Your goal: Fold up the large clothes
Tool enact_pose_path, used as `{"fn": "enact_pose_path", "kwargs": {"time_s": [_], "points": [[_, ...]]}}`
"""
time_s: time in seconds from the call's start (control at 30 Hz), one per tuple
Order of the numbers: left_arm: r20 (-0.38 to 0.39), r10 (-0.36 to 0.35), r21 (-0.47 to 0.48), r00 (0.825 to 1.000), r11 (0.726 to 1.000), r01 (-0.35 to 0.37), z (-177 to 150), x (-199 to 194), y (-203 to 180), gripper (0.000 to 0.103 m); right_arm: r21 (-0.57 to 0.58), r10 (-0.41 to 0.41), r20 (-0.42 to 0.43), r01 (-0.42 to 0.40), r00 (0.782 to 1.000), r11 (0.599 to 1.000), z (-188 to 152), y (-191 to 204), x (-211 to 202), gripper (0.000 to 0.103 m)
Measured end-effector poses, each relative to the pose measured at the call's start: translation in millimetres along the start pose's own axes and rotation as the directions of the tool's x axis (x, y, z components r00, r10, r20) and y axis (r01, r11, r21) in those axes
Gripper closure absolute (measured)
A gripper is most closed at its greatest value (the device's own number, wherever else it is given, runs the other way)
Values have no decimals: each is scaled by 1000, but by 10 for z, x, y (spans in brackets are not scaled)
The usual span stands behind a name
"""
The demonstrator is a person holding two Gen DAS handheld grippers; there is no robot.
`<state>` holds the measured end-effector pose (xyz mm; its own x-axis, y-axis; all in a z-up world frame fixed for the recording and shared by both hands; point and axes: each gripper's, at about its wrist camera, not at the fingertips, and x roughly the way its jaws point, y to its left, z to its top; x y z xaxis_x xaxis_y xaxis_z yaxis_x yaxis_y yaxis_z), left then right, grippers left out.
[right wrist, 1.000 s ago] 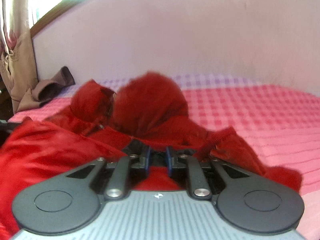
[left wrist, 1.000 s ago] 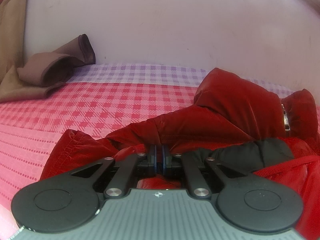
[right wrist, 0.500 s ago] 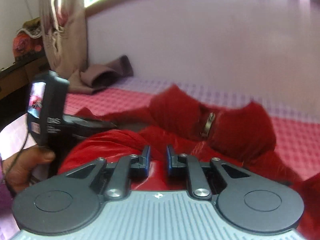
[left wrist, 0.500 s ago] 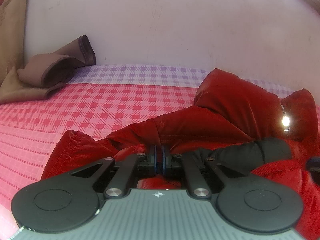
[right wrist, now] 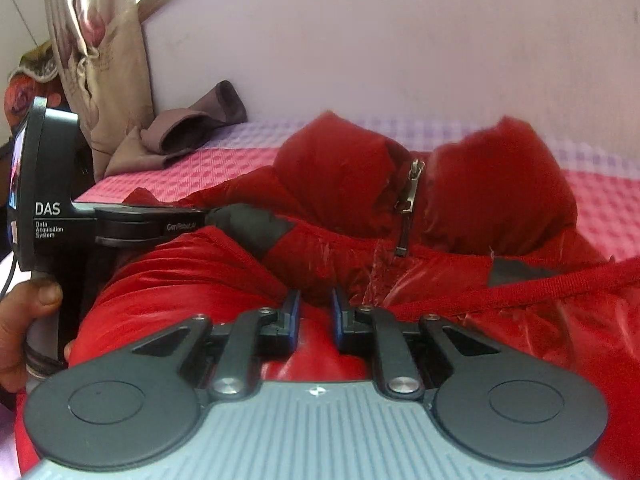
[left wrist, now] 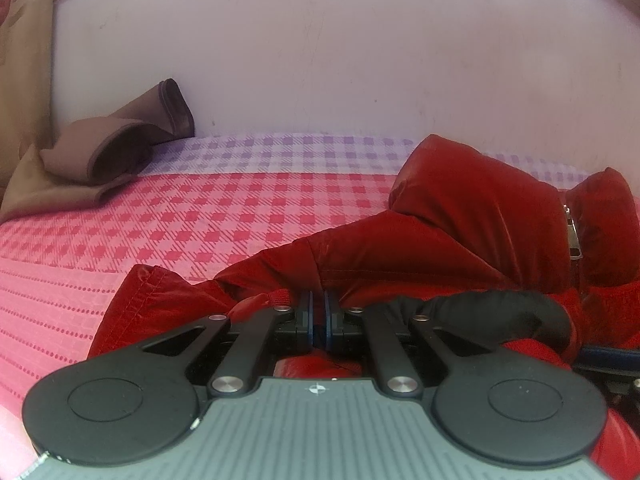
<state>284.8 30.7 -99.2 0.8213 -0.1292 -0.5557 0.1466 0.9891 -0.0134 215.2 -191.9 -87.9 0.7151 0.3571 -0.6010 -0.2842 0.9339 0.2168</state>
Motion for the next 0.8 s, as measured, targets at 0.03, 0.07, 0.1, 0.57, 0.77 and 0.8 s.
{"fn": "enact_pose_path", "kwargs": {"time_s": [0.03,0.07,0.1,0.57,0.77,0.8], "points": [[0,1,3,1000,1000,-1,0,2,-3,92,10,8,1,-8,1000,1000,8,-20,-7,88],[0,0,8,1000,1000,0,-3,-1,-6,92,34,28,3,-28,1000,999,25,-52,-41,88],[0,1,10,1000,1000,-1,-2,1,-7,92,64,48,4,-48,999,997,48,-91,-77,88],[0,-1,11,1000,1000,1,-2,-6,-8,92,153,-275,84,260,958,953,-85,-956,-1224,84],[0,0,10,1000,1000,0,0,-4,-13,92,189,-280,42,267,959,945,-301,-1074,-925,85],[-1,-1,9,1000,1000,1,1,-4,-10,92,179,-281,40,270,959,946,-313,-1080,-882,85]]}}
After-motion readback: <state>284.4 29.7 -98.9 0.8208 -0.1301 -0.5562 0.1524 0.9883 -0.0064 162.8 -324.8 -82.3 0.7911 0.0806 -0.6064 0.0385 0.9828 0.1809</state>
